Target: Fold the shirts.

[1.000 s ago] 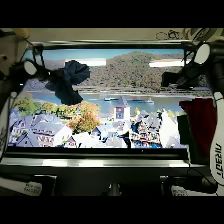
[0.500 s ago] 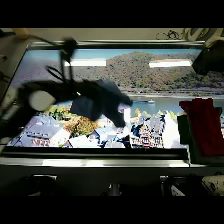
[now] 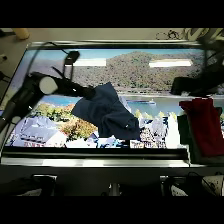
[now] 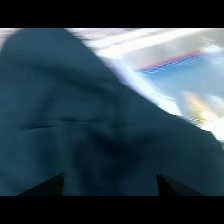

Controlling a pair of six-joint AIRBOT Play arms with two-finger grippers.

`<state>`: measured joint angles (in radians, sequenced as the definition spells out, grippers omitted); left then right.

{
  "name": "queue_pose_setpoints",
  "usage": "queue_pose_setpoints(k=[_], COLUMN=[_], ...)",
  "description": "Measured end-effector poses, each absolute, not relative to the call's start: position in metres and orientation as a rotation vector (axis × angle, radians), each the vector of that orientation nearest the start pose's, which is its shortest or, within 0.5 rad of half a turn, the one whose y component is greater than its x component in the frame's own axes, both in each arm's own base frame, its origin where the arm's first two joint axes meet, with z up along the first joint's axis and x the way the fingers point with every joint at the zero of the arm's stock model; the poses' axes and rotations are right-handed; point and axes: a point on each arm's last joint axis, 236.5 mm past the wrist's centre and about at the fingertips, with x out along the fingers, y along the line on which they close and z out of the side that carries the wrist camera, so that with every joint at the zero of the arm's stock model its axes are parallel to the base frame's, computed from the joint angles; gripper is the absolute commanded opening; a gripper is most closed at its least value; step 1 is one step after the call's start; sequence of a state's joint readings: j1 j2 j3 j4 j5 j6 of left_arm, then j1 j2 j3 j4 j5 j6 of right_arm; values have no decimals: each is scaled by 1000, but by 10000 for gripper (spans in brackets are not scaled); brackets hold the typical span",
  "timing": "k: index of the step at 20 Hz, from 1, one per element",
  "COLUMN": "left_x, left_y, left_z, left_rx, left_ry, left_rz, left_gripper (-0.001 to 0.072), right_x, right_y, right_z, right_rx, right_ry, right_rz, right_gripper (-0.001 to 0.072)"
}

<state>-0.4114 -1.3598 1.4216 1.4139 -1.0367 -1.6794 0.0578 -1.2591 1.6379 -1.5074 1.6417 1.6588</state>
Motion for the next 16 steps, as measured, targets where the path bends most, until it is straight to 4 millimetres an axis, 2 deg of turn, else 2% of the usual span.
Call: queue_pose_setpoints(k=[2, 3, 4, 5, 6, 8, 12, 15, 16], left_x=[433, 433, 431, 428, 426, 425, 419, 420, 421], left_y=[-150, -127, -113, -101, -95, -96, -100, -107, -109], left_z=[59, 37, 16, -5, -21, -44, -79, -93, -95], left_rx=[-100, -164, -232, -297, -348, -440, -526, -548, -551], left_ry=[1119, 1188, 1247, 1307, 1343, 1391, 1468, 1484, 1481], left_rz=[-265, -217, -188, -166, -154, -154, -150, -155, -156], left_gripper=[717, 715, 697, 639, 639, 639, 635, 365, 207], right_x=[354, 349, 344, 339, 334, 324, 311, 296, 291], right_y=[55, 64, 73, 80, 84, 90, 97, 108, 114], right_z=[105, 85, 68, 52, 41, 24, 1, -19, -26], right_rx=[109, 128, 154, 177, 193, 221, 255, 310, 334], right_ry=[1392, 1441, 1485, 1519, 1548, 1592, 1644, 1687, 1698], right_rz=[133, 168, 202, 226, 240, 262, 277, 309, 320], right_gripper=[694, 694, 693, 693, 693, 695, 710, 710, 710])
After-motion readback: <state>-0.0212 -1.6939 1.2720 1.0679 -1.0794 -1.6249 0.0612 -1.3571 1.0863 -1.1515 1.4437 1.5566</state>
